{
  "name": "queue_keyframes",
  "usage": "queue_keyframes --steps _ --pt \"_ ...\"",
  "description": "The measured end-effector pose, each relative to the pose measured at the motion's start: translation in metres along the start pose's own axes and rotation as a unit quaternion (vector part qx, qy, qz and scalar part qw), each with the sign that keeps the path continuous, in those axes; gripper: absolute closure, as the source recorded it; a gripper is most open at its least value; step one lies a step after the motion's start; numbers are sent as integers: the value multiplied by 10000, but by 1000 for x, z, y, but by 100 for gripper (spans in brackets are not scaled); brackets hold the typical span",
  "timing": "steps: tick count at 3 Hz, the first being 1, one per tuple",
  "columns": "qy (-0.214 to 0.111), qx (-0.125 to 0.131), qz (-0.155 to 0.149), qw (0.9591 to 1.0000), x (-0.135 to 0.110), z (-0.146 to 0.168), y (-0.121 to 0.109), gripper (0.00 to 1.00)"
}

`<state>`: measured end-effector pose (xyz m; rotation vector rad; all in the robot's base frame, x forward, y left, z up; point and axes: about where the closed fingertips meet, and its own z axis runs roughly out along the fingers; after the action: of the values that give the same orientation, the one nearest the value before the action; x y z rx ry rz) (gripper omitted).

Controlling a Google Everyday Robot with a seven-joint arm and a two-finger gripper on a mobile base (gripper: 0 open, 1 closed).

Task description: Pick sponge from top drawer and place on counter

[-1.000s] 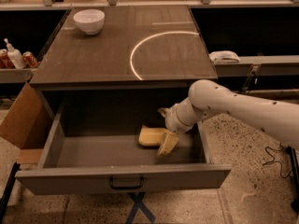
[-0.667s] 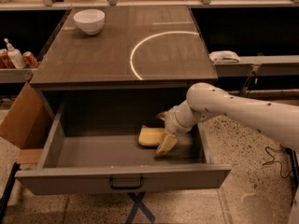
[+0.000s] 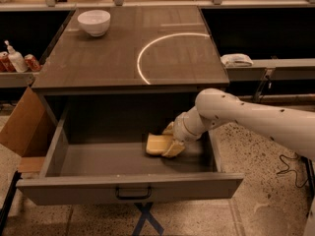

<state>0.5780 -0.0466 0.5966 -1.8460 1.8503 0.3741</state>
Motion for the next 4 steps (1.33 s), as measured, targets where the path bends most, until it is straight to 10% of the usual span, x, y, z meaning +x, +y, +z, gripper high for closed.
queue_keyframes --steps 2,4 --pt "-492 285 -223 9981 -21 -51 7 100" --pt "-1060 707 -456 9908 -30 -135 10 100"
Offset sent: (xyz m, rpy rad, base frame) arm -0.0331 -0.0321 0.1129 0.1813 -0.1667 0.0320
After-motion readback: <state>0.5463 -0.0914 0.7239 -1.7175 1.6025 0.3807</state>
